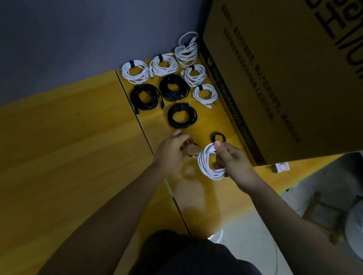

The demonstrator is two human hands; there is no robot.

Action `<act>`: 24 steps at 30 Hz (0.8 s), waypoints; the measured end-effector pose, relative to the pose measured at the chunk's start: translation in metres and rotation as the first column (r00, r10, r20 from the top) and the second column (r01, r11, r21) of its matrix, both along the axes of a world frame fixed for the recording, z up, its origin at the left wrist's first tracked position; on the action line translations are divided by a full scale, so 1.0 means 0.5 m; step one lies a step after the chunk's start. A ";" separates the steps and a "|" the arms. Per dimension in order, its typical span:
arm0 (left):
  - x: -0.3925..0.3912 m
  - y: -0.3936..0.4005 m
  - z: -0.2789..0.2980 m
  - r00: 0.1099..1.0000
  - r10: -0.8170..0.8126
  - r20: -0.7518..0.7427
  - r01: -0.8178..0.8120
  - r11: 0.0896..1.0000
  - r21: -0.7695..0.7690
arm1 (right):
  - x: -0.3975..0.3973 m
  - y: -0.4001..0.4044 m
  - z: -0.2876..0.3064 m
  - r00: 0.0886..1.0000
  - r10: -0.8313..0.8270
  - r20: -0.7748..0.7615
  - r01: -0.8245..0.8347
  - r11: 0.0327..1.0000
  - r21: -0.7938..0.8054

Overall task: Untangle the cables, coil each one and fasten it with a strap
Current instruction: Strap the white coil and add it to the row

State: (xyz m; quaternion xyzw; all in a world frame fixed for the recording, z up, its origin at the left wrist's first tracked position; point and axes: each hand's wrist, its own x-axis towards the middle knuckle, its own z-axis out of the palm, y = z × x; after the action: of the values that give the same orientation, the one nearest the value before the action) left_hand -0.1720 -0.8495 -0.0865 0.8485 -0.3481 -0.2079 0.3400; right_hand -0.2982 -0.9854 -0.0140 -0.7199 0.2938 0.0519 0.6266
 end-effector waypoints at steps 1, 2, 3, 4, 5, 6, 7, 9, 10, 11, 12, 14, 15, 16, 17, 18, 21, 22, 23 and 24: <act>-0.002 0.010 0.019 1.000 0.021 -0.013 -0.022 0.997 -0.076 | 0.009 0.005 0.014 1.000 0.011 0.003 -0.011 0.999 0.053; -0.003 0.020 0.040 0.999 0.034 -0.033 -0.038 0.990 -0.139 | 0.020 0.012 0.027 1.000 0.030 0.001 -0.030 0.992 0.121; -0.005 0.030 0.061 0.997 0.043 -0.056 -0.053 0.980 -0.192 | 0.030 0.023 0.038 0.999 0.051 -0.005 -0.049 0.979 0.199; -0.007 0.039 0.079 0.996 0.054 -0.078 -0.071 0.969 -0.235 | 0.038 0.034 0.045 0.997 0.076 -0.009 -0.071 0.959 0.273; -0.006 0.049 0.095 0.993 0.069 -0.101 -0.094 0.959 -0.268 | 0.045 0.045 0.053 0.995 0.098 -0.007 -0.090 0.940 0.330; -0.006 0.060 0.108 0.988 0.086 -0.126 -0.120 0.950 -0.289 | 0.050 0.056 0.059 0.993 0.114 0.001 -0.106 0.925 0.364; -0.005 0.072 0.119 0.982 0.104 -0.159 -0.148 0.943 -0.298 | 0.053 0.067 0.063 0.993 0.120 0.007 -0.113 0.915 0.387; -0.008 0.094 0.145 0.950 0.144 -0.278 -0.228 0.926 -0.300 | 0.051 0.084 0.068 0.992 0.123 0.011 -0.117 0.906 0.407; -0.011 0.102 0.159 0.920 0.165 -0.355 -0.279 0.913 -0.297 | 0.048 0.091 0.069 0.992 0.129 0.013 -0.124 0.910 0.397; -0.014 0.110 0.171 0.886 0.186 -0.424 -0.328 0.898 -0.292 | 0.044 0.098 0.069 0.991 0.135 0.015 -0.131 0.918 0.375; -0.018 0.117 0.182 0.858 0.201 -0.473 -0.365 0.886 -0.285 | 0.039 0.106 0.072 0.990 0.138 0.013 -0.134 0.927 0.350; -0.025 0.132 0.200 0.841 0.217 -0.495 -0.389 0.879 -0.276 | 0.030 0.123 0.078 0.994 0.108 -0.009 -0.100 0.948 0.304; -0.026 0.137 0.205 0.843 0.217 -0.491 -0.385 0.882 -0.272 | 0.026 0.130 0.082 0.996 0.089 -0.017 -0.080 0.956 0.282; -0.030 0.146 0.214 0.846 0.213 -0.489 -0.377 0.887 -0.266 | 0.021 0.141 0.089 0.997 0.076 -0.022 -0.068 0.964 0.256; -0.032 0.153 0.220 0.851 0.207 -0.483 -0.363 0.897 -0.254 | 0.015 0.151 0.096 0.998 0.065 -0.027 -0.057 0.972 0.230; -0.035 0.160 0.226 0.859 0.200 -0.471 -0.342 0.909 -0.238 | 0.010 0.163 0.102 0.998 0.052 -0.034 -0.044 0.978 0.202; -0.047 0.179 0.238 0.893 0.191 -0.408 -0.288 0.938 -0.191 | -0.008 0.192 0.117 0.999 0.021 -0.041 -0.016 0.993 0.121; -0.050 0.186 0.241 0.906 0.196 -0.375 -0.282 0.941 -0.188 | -0.015 0.199 0.123 0.999 0.042 -0.034 -0.038 0.992 0.116; -0.051 0.194 0.241 0.917 0.204 -0.342 -0.278 0.943 -0.184 | -0.022 0.207 0.130 0.997 0.077 -0.022 -0.074 0.989 0.126; -0.052 0.202 0.243 0.926 0.207 -0.315 -0.272 0.946 -0.178 | -0.030 0.212 0.136 0.994 0.108 -0.004 -0.106 0.985 0.137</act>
State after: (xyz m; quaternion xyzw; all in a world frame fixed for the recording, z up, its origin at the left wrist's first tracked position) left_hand -0.1979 -0.7484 0.0348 0.8021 -0.2078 -0.2480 0.5019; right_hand -0.3133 -0.8792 0.0540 -0.6897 0.2540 0.1096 0.6692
